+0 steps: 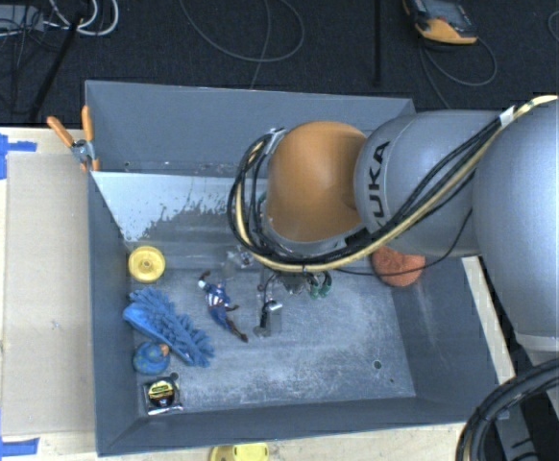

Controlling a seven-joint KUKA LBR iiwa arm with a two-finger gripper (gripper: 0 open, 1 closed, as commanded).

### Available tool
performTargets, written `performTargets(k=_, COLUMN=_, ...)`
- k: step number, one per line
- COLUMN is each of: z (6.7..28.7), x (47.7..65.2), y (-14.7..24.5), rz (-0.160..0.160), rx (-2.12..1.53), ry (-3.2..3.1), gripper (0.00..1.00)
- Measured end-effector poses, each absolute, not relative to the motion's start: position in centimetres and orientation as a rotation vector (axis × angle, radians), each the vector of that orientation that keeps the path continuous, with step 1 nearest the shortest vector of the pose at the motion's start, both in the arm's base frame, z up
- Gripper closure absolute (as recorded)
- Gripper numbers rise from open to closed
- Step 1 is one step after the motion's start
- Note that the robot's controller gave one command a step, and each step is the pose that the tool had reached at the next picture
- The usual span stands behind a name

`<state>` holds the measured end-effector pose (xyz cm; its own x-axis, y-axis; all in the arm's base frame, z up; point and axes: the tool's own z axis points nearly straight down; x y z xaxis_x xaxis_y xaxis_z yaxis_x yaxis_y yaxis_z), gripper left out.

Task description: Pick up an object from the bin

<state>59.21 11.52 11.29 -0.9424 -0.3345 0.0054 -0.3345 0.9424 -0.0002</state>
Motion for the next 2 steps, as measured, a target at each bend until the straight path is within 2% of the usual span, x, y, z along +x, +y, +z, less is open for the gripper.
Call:
performTargets(k=1, z=10.3, x=60.0, y=13.3, rz=-0.001, rx=0.469, ry=-3.112, gripper=0.0)
performTargets(k=2, z=8.4, x=59.9, y=14.2, rz=-0.002, rx=0.473, ry=-3.104, gripper=0.0)
